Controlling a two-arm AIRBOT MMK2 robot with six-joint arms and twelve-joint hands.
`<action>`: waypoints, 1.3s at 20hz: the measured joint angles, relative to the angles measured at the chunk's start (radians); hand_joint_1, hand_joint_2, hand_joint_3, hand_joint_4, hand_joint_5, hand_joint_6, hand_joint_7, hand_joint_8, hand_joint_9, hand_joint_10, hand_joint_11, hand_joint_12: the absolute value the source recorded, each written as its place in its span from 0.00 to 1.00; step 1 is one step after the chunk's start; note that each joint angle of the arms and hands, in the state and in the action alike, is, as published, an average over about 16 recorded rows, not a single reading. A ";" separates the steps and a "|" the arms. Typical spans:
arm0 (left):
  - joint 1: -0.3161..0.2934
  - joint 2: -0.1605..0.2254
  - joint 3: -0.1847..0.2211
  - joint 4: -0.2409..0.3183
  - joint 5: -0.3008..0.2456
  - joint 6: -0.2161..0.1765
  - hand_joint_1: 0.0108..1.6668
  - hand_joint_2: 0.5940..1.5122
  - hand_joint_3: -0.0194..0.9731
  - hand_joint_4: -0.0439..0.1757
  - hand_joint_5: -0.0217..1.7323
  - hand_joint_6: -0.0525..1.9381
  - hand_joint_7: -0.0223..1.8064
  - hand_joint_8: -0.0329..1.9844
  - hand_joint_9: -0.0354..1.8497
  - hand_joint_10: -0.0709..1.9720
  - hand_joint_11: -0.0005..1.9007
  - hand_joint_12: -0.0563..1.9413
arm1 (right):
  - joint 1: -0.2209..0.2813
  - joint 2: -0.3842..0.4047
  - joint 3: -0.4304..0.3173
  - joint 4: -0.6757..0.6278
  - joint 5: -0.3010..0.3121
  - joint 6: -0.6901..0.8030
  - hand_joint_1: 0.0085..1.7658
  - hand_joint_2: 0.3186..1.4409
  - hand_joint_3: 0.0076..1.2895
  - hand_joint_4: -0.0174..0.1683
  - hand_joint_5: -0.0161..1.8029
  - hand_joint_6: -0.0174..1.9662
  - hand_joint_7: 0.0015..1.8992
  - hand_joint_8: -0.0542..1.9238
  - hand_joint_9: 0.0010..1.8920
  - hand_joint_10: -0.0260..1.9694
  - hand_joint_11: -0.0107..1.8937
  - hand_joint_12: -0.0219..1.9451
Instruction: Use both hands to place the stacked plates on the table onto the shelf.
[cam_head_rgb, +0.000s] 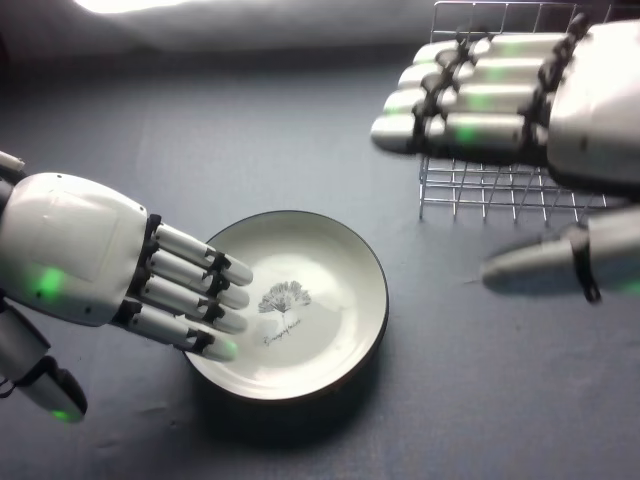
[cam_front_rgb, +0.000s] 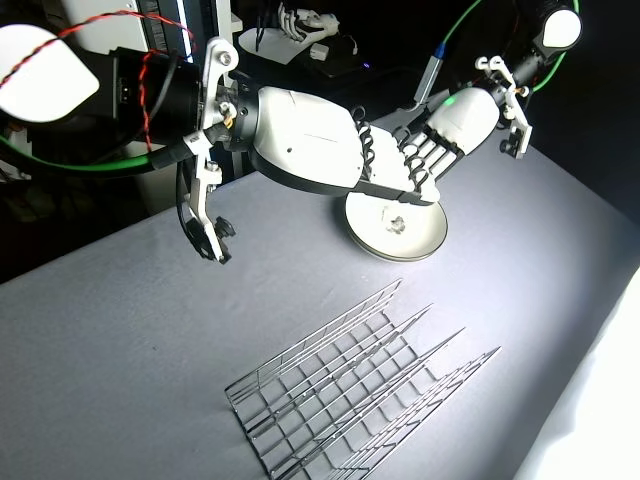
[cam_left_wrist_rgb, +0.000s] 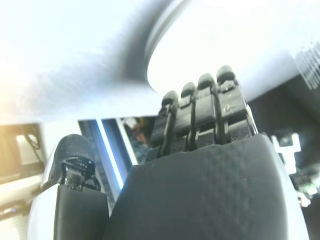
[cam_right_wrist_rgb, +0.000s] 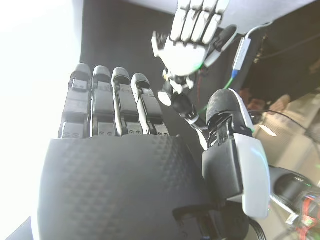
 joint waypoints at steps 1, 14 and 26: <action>0.004 -0.009 0.011 0.002 0.004 0.000 0.00 0.67 0.03 0.21 0.02 0.02 0.02 0.01 0.03 0.04 0.01 0.02 | -0.004 0.000 0.004 -0.019 0.023 0.000 0.00 0.83 0.01 0.10 0.02 0.02 0.01 0.03 0.01 0.02 0.02 0.01; 0.026 -0.080 0.125 0.039 0.024 -0.010 0.00 0.67 0.03 0.20 0.02 0.02 0.02 0.01 0.03 0.04 0.01 0.03 | -0.076 -0.041 0.065 -0.150 0.152 0.000 0.00 0.83 0.01 0.14 0.02 0.02 0.01 0.03 0.01 0.02 0.02 0.01; 0.060 -0.095 0.154 0.039 0.017 -0.010 0.00 0.67 0.03 0.16 0.01 0.02 0.02 0.01 0.03 0.04 0.01 0.03 | -0.140 -0.115 0.166 -0.151 0.166 -0.003 0.00 0.84 0.01 0.14 0.02 0.02 0.01 0.03 0.01 0.02 0.02 0.01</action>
